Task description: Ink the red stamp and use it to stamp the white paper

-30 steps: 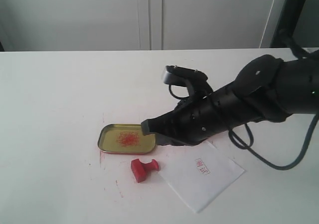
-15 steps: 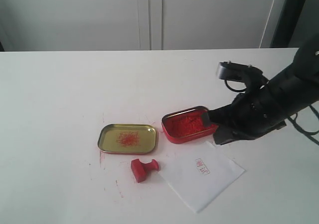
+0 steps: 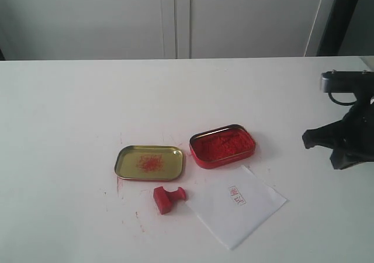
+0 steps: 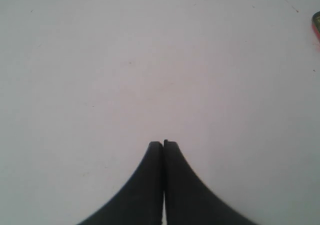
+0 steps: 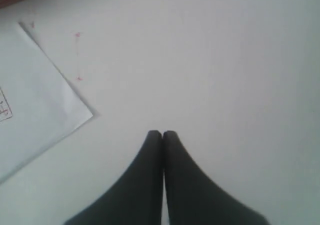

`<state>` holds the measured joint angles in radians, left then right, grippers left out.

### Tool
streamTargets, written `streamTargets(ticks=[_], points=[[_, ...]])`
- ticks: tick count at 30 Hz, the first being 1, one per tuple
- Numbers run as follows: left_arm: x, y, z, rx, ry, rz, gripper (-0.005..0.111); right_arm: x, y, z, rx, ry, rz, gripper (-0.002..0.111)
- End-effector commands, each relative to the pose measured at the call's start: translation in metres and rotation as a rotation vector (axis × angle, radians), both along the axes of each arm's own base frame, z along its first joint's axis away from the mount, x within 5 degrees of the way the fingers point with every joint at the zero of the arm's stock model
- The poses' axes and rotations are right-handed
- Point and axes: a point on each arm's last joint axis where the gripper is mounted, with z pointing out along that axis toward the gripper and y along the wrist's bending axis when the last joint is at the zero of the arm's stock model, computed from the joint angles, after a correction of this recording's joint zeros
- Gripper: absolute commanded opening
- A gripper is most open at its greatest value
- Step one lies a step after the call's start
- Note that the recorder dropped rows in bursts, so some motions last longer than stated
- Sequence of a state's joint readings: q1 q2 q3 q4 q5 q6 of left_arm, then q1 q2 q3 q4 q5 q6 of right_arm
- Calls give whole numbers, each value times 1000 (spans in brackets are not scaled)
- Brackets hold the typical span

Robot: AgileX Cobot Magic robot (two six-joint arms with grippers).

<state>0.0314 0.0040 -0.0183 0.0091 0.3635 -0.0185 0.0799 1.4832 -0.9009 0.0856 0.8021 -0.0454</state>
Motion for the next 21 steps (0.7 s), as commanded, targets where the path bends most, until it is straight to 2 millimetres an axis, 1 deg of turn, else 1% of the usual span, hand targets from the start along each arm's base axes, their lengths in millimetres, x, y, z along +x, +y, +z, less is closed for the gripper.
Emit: streamTargets(ticks=[1, 8, 21], points=[[0, -1, -2, -6, 4, -7, 0, -3, -6, 13, -32, -58, -19, 0], [0, -1, -2, -6, 4, -7, 0, -11, -7, 33, -24, -169, -22, 0], [0, -1, -2, -6, 4, -7, 0, -49, -10, 46, -7, -409, -32, 0]])
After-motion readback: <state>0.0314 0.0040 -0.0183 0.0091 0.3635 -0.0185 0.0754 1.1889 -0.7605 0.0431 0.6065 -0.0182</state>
